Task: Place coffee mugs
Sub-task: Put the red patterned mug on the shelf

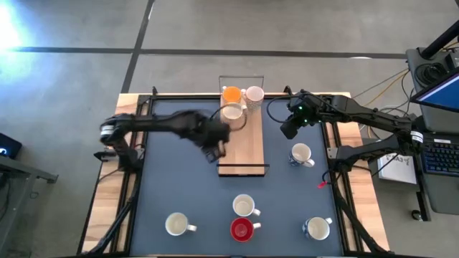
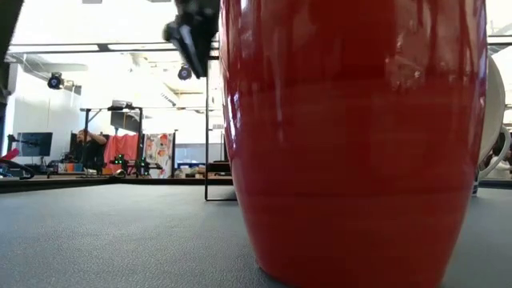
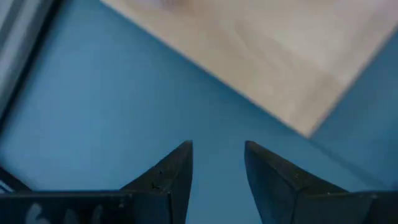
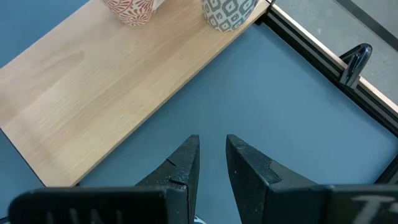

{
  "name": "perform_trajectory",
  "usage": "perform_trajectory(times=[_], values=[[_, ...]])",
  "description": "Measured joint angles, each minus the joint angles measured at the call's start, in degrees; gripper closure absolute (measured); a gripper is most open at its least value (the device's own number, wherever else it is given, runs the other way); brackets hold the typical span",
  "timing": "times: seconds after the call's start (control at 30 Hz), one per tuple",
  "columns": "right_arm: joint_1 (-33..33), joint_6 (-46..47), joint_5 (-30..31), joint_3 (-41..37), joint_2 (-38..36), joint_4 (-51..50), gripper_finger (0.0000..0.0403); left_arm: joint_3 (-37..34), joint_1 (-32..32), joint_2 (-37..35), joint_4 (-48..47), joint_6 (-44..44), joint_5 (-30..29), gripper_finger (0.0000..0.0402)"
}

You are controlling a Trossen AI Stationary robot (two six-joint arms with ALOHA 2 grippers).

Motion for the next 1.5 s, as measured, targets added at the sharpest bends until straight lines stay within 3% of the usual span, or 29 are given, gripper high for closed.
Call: perform_trajectory(times=[0.17,0.33,0.53,0.73,0.97,1.5], values=[[0.0,0.0,0.0,0.0,0.0,0.0,0.0335,-13.6,-9.9,-9.5,5.7,-14.5,2.3,0.0274],[0.0,0.0,0.0,0.0,0.0,0.0,0.0335,-21.4,-21.5,-14.4,10.2,-32.0,3.1,0.0274],[0.0,0.0,0.0,0.0,0.0,0.0,0.0335,-23.9,-33.1,-13.5,10.5,-46.2,4.1,0.0274],[0.0,0.0,0.0,0.0,0.0,0.0,0.0335,-24.6,-40.2,-11.6,11.7,-56.5,5.5,0.0274],[0.0,0.0,0.0,0.0,0.0,0.0,0.0335,-24.6,-44.1,-10.0,12.9,-60.1,8.3,0.0274],[0.0,0.0,0.0,0.0,0.0,0.0,0.0335,-26.6,-45.2,-6.7,13.8,-56.1,13.6,0.0274]])
